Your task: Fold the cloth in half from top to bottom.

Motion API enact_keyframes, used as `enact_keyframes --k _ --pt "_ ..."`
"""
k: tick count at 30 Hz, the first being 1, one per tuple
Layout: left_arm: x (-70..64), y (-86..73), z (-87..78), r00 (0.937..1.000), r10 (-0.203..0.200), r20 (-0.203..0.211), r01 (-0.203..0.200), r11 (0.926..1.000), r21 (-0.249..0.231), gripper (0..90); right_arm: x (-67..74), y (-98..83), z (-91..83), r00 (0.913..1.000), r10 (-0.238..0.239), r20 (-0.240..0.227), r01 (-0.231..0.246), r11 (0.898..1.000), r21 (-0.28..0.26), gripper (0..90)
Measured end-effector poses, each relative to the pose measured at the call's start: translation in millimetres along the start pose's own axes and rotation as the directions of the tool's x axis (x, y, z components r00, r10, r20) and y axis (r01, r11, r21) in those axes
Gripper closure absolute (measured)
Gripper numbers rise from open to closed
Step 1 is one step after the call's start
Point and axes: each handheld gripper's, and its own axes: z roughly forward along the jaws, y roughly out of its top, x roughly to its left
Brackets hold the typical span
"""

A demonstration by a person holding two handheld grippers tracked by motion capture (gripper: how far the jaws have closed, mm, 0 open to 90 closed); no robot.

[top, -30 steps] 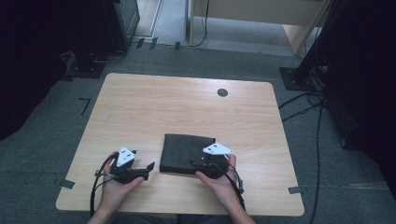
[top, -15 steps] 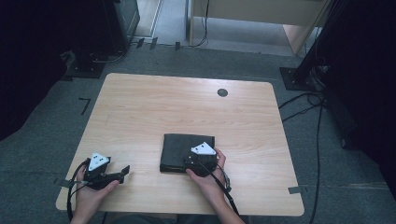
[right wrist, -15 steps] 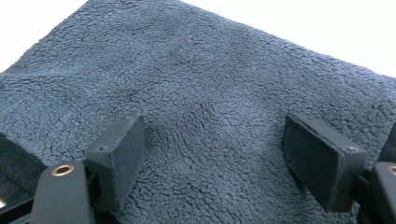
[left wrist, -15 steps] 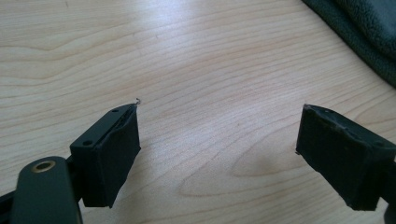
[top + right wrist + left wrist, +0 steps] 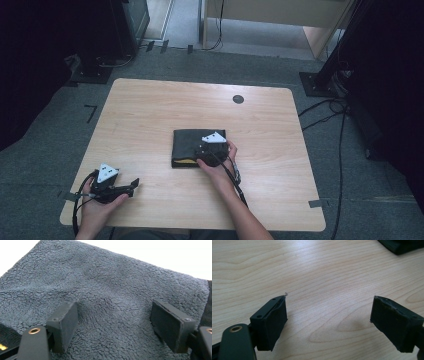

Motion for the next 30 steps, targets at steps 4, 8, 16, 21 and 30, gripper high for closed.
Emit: enact_keyframes --k 4,8,16,21,30 --pt "-0.6 -0.2 0.9 1.0 0.005 0.005 -0.005 1.0 0.005 13.8 -6.5 12.9 14.8 0.9999 0.007 0.011 -0.007 1.0 -0.001 22.1" --pt "-0.3 -0.4 1.5 0.9999 0.003 0.017 -0.003 1.0 0.005 13.9 -12.6 23.2 27.6 0.9997 0.01 0.022 -0.01 1.0 -0.007 22.1" --pt "2.9 -0.7 1.2 0.9991 -0.024 0.034 0.024 0.9997 0.002 13.9 -21.9 34.0 39.9 0.9999 0.008 0.011 -0.008 1.0 -0.008 21.4" --pt "1.9 -0.5 2.0 0.9994 -0.018 0.03 0.018 0.9998 0.003 13.9 -23.8 27.7 28.7 0.9998 0.012 0.014 -0.012 1.0 -0.01 16.1" --pt "-0.4 -0.3 3.2 0.9999 -0.005 0.015 0.005 1.0 0.006 14.2 -29.9 11.5 10.8 0.9999 0.002 -0.013 -0.003 1.0 -0.027 14.9"
